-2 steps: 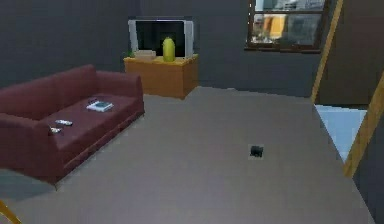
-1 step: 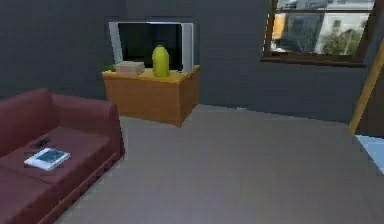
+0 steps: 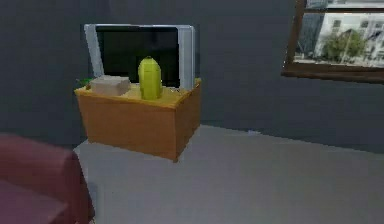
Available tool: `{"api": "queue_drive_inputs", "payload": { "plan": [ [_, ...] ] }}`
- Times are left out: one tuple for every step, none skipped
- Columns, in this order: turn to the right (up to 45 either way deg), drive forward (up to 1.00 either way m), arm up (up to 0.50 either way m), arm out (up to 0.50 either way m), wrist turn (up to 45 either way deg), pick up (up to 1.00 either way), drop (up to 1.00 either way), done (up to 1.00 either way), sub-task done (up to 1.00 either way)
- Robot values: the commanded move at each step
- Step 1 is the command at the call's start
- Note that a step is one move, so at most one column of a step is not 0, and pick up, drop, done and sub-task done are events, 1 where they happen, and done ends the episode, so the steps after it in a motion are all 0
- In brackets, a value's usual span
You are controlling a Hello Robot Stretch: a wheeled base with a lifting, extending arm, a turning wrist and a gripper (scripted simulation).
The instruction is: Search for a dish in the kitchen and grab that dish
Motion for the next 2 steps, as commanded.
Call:
{"api": "queue_drive_inputs", "payload": {
  "plan": [
    [18.0, 0.00, 0.00, 0.00, 0.0, 0.00, 0.00, 0.00, 0.00],
    [0.0, 0.65, 0.00, 0.00, 0.0, 0.00, 0.00, 0.00, 0.00]
  ]
}}
